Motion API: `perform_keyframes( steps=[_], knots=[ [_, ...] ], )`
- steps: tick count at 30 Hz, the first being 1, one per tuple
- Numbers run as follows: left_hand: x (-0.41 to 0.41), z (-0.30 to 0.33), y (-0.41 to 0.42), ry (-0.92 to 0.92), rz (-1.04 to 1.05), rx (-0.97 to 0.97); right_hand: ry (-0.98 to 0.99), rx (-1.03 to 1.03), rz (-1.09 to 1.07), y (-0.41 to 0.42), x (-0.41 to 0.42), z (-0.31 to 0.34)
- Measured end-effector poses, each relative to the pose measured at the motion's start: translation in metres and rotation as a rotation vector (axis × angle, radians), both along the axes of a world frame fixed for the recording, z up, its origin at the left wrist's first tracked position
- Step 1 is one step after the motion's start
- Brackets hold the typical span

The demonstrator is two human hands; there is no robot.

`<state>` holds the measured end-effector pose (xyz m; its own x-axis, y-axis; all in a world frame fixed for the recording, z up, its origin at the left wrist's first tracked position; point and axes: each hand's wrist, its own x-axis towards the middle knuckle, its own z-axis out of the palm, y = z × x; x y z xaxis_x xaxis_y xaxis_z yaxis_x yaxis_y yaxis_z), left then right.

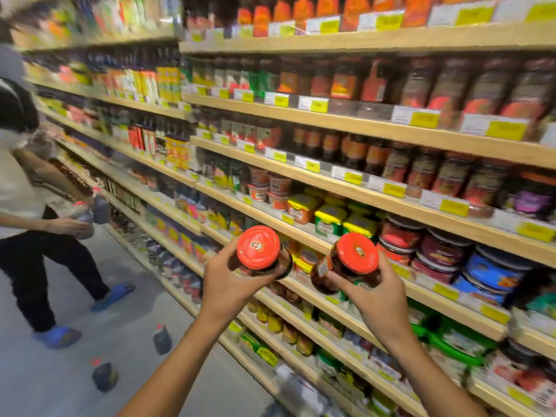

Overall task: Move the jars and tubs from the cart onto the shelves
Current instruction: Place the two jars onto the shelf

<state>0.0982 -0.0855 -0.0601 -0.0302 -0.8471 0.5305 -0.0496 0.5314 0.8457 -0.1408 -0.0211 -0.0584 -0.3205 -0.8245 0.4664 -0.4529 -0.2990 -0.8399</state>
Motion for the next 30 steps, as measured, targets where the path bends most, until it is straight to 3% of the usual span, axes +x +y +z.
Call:
perform_keyframes(
  steps=[12, 30],
  knots=[
    [0.109, 0.012, -0.121, -0.065, -0.028, -0.062, 0.003, -0.046, -0.104, -0.110, 0.114, 0.008],
    [0.057, 0.045, -0.288, -0.151, -0.163, -0.150, -0.028, -0.184, -0.247, -0.262, 0.082, 0.043]
  ],
)
